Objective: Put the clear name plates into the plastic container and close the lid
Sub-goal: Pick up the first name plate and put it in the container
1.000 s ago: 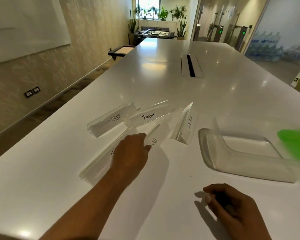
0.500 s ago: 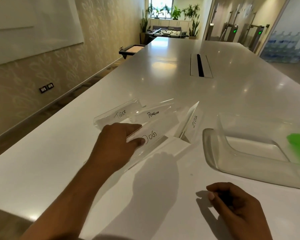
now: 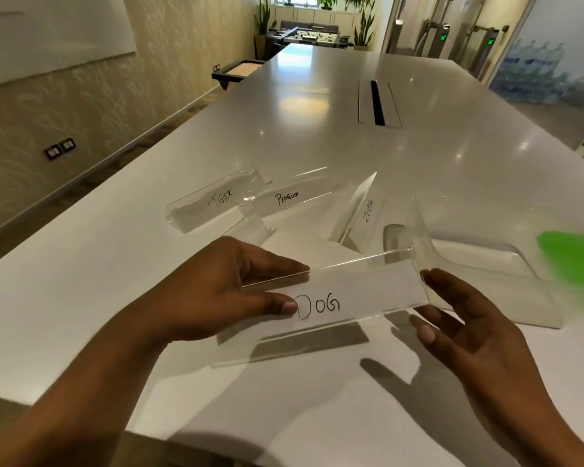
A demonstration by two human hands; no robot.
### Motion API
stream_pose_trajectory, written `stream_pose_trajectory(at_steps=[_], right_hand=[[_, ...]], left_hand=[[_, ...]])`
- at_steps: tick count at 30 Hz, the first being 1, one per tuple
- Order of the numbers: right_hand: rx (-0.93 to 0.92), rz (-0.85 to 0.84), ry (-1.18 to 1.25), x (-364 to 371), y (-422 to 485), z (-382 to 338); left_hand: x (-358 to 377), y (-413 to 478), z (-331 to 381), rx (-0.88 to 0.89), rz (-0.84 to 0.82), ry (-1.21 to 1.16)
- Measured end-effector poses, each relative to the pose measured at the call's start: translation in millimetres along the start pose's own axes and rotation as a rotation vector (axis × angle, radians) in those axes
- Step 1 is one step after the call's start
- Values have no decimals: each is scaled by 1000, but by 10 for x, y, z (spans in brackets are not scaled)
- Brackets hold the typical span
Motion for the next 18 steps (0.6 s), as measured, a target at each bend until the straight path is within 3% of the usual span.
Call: stream_pose_trajectory(at_steps=[9,18], right_hand=[[34,-161,335,-26,-13,64],[9,-71,501,-181,-61,37]], left_hand=[[189,132,172,41,-109,-25],[303,297,233,85,-61,7]])
Point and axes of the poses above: each hand's wrist, its own y-axis towards the middle knuckle, its own x-axis out of the palm, z = x × y, the point moved 5 cm from there along y, towards the middle knuckle, and after that the axes turned 9 degrees about x, right-handed, at the moved point
